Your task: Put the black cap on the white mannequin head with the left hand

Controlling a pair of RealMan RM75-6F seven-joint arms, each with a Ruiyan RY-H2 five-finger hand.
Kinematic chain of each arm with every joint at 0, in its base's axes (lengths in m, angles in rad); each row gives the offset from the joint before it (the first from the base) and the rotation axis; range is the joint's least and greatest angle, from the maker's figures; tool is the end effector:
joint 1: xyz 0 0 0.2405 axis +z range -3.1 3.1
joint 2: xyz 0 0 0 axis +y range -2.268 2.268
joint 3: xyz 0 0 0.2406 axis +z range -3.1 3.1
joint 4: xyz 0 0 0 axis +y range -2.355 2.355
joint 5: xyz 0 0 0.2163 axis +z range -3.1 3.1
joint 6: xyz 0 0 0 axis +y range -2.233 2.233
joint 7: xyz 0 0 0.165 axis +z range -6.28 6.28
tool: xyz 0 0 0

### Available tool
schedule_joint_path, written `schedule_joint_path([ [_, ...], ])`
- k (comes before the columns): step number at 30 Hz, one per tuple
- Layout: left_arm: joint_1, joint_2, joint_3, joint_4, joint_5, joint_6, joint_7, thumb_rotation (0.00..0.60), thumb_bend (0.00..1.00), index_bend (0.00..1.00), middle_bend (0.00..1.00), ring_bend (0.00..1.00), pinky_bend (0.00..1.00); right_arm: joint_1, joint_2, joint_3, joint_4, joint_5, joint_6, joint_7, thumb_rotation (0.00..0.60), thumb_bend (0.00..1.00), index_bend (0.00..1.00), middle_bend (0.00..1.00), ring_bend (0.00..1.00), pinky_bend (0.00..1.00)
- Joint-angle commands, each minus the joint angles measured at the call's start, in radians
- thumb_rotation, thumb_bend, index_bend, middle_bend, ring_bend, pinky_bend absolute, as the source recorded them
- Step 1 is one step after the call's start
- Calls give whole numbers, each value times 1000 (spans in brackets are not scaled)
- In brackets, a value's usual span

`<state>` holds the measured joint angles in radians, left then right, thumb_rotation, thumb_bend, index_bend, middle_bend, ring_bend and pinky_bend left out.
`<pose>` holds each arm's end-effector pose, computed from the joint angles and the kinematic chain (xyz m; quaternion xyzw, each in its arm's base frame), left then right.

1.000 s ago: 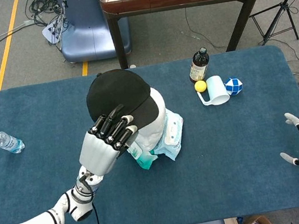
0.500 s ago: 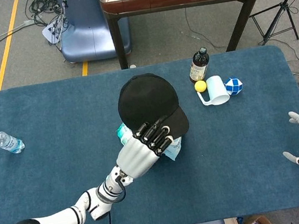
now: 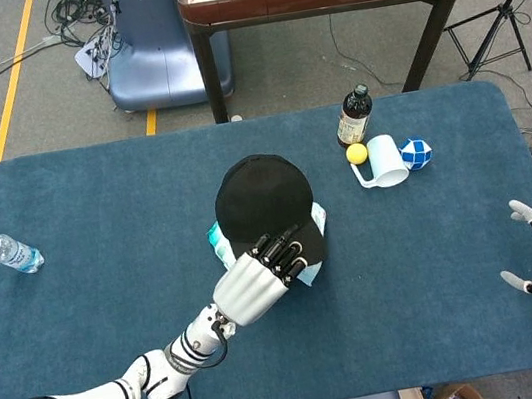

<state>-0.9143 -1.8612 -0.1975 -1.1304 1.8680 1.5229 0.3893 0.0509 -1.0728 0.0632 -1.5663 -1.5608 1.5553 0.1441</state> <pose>0.0189 0.3004 -0.0235 -0.6719 0.0524 -0.6470 0.3567 -0.3036 -0.1942 0.1740 0.5798 -0.3748 0.4313 0.5808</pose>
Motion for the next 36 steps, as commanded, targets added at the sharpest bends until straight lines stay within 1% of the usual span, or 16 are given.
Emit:
schedule_joint_path([
  [1,18,5,1,-21,-31,-19,26,600,330,721,514,263,554,0,0,0,0,0,0,0,600,0,107,279,213,386],
  [3,28,10,7,-35,-46,-31,31,600,329,679,512,260,554,-1,1,0,0,1,0,0,600,0,107,279,213,386],
  [5,44,19,17,-47,-60,-40,42,600,325,594,509,249,553,0,1,1,0,3,0,1,600,0,107,279,213,386],
  [7,56,26,26,-58,-65,-42,46,600,308,458,498,236,554,0,0,2,1,4,-2,1,600,0,107,279,213,386],
  [8,63,30,30,-61,-68,-40,46,600,303,413,495,233,554,1,0,2,1,4,-3,0,600,0,107,279,213,386],
  [10,75,34,35,-66,-74,-35,44,600,294,276,490,228,554,2,-1,1,0,4,-6,-4,600,0,107,279,213,386],
  [13,88,39,37,-72,-80,-28,41,600,276,143,486,228,553,3,-2,0,-1,3,-8,-10,600,0,107,279,213,386],
  [19,122,52,41,-104,-85,0,56,600,252,89,482,228,554,6,-5,2,-3,8,-15,-18,600,0,107,281,213,386],
  [25,183,81,45,-179,-130,7,139,600,156,6,446,213,553,7,-6,1,-5,8,-18,-25,600,0,107,286,213,386],
  [27,207,98,46,-210,-154,4,168,600,137,0,427,203,553,7,-7,1,-5,9,-18,-27,600,0,107,286,213,386],
  [31,256,129,48,-265,-199,5,226,600,130,0,357,186,553,8,-9,0,-7,9,-21,-33,600,0,107,286,213,386],
  [36,343,186,66,-328,-239,52,299,600,130,0,323,185,553,9,-11,1,-8,12,-22,-40,600,0,107,288,213,386],
])
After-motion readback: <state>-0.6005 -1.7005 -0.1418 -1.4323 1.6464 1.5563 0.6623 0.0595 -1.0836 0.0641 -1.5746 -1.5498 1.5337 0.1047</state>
